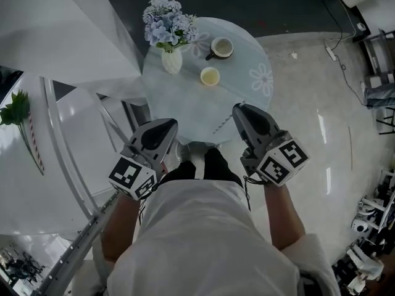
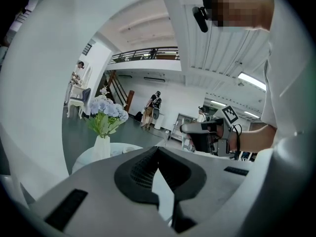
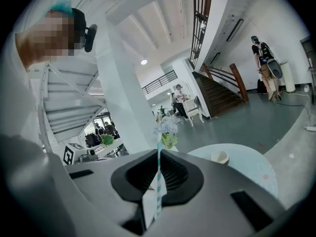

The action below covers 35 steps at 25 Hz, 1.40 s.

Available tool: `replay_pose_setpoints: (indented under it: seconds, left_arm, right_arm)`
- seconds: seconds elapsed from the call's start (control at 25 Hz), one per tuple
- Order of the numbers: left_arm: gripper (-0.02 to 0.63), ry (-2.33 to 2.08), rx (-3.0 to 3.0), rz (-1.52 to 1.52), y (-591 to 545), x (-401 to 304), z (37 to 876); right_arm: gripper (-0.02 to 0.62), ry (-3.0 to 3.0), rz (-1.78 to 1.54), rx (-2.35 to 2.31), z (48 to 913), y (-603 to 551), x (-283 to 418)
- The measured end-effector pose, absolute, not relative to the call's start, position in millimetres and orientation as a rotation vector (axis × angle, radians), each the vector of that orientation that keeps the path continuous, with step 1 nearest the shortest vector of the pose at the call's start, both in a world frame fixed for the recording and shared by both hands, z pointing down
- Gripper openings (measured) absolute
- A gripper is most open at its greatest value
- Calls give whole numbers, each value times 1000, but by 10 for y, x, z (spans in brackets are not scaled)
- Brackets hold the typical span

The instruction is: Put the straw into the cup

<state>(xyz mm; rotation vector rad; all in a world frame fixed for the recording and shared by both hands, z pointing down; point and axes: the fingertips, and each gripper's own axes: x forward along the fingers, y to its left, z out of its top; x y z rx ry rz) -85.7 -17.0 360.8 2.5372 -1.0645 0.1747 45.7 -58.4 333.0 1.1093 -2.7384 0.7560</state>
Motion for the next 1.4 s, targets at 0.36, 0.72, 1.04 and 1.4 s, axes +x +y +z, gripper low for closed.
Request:
replay_pose_setpoints:
  seconds: [0.36,0.72,1.04,1.4]
  left_arm:
    - [21,-1165,2447,210,-444,-802,3791]
    - [21,-1276,2347,235,-750,-687,3893]
    - [21,-1337,2293,242,-997,-592,4044]
    - [21,-1386,2219,249,-1115,-575,4210]
  right_arm:
    - [32,-2761,782,988,3492,-1052,508]
    - [32,-2777,803,857,3627,-1561,593]
    - [32,-2780,799,759,3826,-1993,537]
    - [32,-2791,789,682,4031,-2347,401]
